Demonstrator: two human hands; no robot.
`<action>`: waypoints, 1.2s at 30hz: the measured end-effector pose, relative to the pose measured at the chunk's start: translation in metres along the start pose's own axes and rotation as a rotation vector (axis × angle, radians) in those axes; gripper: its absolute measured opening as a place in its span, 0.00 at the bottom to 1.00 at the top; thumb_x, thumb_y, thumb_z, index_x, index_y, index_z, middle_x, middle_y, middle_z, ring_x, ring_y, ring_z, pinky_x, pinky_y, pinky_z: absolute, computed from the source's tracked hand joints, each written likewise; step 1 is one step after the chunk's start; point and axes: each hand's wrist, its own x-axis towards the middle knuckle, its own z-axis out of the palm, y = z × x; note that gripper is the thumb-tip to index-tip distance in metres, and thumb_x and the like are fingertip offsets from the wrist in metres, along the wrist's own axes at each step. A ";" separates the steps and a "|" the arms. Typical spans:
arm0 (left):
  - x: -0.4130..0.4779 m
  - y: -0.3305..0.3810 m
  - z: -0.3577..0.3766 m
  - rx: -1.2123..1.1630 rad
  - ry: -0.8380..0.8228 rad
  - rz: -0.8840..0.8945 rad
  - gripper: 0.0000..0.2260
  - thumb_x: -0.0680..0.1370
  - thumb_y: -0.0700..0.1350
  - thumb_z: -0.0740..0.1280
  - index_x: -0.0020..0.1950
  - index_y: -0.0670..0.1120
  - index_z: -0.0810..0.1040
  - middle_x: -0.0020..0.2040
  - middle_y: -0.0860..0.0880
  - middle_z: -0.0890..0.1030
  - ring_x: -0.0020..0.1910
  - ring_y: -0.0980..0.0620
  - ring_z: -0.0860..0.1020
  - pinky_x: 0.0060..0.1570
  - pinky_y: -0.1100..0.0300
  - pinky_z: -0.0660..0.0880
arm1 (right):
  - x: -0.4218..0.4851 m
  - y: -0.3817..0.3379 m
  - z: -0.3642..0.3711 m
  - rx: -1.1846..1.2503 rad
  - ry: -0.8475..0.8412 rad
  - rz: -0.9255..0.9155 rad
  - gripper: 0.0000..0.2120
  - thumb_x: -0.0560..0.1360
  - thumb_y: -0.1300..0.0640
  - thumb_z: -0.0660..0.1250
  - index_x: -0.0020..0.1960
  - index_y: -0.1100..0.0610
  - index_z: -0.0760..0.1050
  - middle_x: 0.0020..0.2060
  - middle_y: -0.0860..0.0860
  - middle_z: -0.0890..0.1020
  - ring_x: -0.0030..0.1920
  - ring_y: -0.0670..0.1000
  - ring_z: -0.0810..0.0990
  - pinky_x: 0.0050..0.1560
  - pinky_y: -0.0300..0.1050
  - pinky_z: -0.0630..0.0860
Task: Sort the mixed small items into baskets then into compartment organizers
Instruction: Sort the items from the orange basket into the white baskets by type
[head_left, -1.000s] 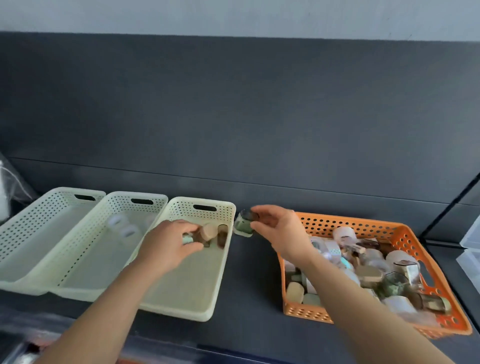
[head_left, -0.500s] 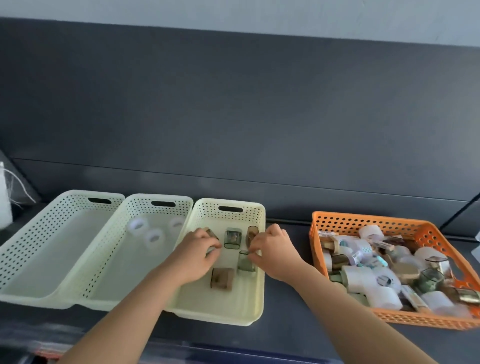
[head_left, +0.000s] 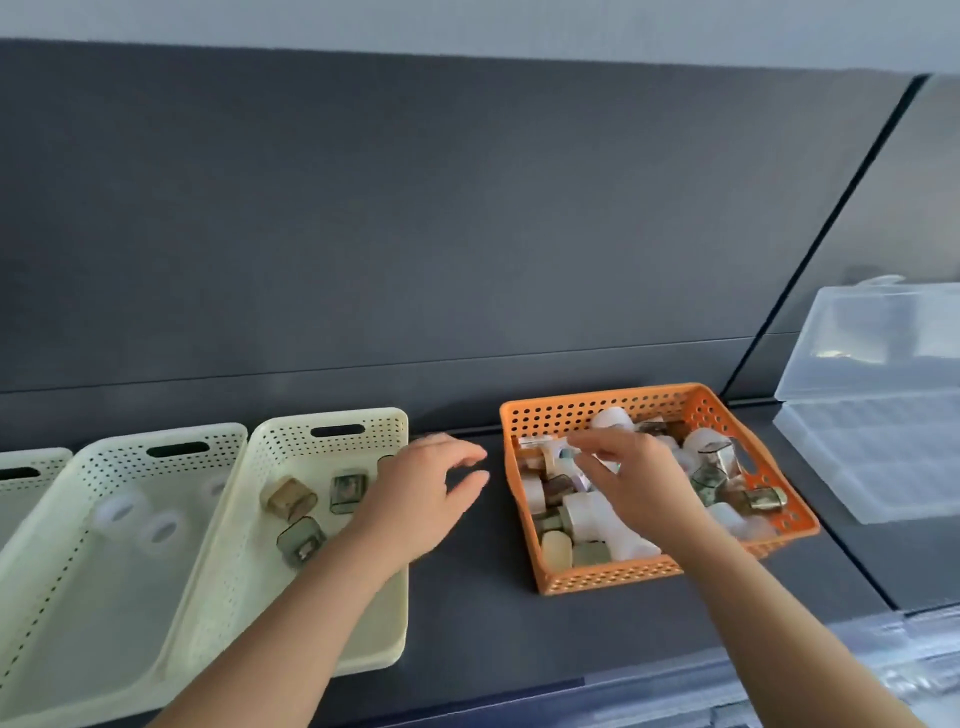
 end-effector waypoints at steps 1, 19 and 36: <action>0.007 0.013 0.012 0.015 -0.060 0.029 0.12 0.77 0.51 0.67 0.59 0.52 0.80 0.53 0.58 0.79 0.52 0.58 0.77 0.56 0.58 0.73 | -0.002 0.013 -0.012 -0.001 -0.006 0.026 0.12 0.77 0.58 0.65 0.59 0.53 0.80 0.53 0.47 0.83 0.52 0.46 0.80 0.53 0.39 0.76; 0.030 0.069 0.086 0.114 -0.400 -0.151 0.21 0.77 0.51 0.68 0.69 0.54 0.70 0.65 0.59 0.67 0.60 0.60 0.71 0.62 0.62 0.69 | 0.013 0.095 -0.033 -0.115 -0.402 -0.233 0.19 0.72 0.51 0.69 0.63 0.47 0.76 0.51 0.47 0.81 0.51 0.47 0.75 0.53 0.47 0.77; 0.038 0.077 0.071 -0.274 -0.252 -0.326 0.16 0.76 0.44 0.66 0.57 0.65 0.76 0.63 0.60 0.71 0.58 0.59 0.75 0.59 0.57 0.74 | 0.015 0.105 -0.062 0.405 -0.252 -0.018 0.09 0.74 0.60 0.71 0.53 0.51 0.79 0.41 0.43 0.82 0.37 0.35 0.78 0.35 0.25 0.72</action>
